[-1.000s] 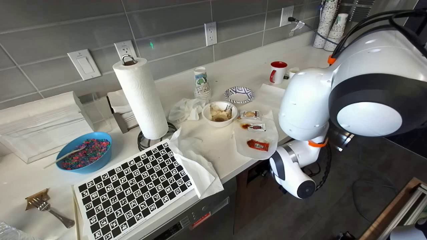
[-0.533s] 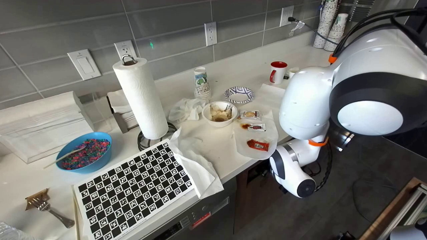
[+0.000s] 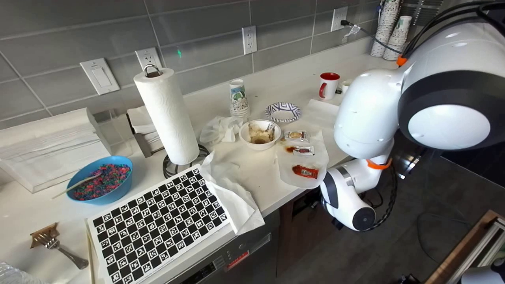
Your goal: Put the small tissue in the rubbish can
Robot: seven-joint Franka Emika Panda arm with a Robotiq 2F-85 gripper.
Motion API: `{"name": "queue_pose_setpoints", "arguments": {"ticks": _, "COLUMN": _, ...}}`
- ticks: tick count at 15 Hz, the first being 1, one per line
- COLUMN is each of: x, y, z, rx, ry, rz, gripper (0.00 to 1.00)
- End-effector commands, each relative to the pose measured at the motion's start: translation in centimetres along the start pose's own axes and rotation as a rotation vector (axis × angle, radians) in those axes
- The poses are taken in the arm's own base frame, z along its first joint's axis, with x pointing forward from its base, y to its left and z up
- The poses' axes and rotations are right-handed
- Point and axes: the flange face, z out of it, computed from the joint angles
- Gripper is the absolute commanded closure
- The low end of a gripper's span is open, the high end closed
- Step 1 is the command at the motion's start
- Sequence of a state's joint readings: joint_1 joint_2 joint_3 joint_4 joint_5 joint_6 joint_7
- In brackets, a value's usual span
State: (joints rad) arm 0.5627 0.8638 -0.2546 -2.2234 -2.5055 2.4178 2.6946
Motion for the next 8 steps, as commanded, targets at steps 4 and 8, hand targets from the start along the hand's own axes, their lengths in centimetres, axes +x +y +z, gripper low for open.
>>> {"name": "queue_pose_setpoints", "arguments": {"ticks": 4, "x": 2.8, "y": 2.3, "z": -1.2, "rx": -0.017, "ry": 0.018, "rz": 0.055, "gripper": 0.0}}
{"name": "queue_pose_setpoints", "arguments": {"ticks": 8, "x": 2.9, "y": 2.6, "z": -2.3, "rx": 0.012, "ry": -0.027, "rz": 0.102, "gripper": 0.0}}
